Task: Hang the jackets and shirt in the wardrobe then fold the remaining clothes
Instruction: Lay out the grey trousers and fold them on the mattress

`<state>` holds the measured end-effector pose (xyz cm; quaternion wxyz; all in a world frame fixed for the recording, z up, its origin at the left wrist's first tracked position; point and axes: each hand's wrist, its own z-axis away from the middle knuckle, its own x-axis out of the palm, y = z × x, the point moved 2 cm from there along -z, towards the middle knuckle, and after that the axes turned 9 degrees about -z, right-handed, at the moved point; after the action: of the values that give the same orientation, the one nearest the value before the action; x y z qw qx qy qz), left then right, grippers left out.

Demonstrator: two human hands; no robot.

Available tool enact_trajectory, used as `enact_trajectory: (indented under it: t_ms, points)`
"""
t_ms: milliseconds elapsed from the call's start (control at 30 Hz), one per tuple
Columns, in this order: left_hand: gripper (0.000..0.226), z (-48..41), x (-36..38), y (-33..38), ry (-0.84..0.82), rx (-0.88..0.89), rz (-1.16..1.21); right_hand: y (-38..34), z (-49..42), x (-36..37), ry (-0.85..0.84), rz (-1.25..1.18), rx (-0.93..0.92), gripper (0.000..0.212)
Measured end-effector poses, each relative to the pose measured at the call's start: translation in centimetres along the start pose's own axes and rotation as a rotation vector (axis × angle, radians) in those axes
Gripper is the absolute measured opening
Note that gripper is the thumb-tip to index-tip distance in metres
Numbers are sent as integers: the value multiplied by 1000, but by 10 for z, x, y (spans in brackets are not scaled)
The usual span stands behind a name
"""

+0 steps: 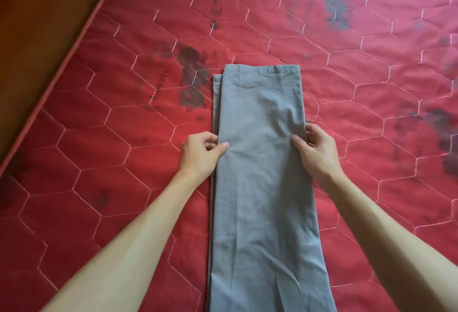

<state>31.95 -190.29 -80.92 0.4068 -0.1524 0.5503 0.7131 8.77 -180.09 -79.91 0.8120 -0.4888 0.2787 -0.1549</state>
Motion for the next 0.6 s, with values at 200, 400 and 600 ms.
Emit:
enact_trajectory:
  t_ms: [200, 400, 600]
  points:
    - [4, 22, -2, -3, 136, -79, 316, -15, -16, 13, -36, -73, -101, 44]
    - [44, 74, 15, -20, 6, -189, 114, 11, 12, 4, -112, -3, 48, 24]
    - [57, 176, 35, -69, -323, -289, 219, 51, 107, -38, -267, 94, 212, 49]
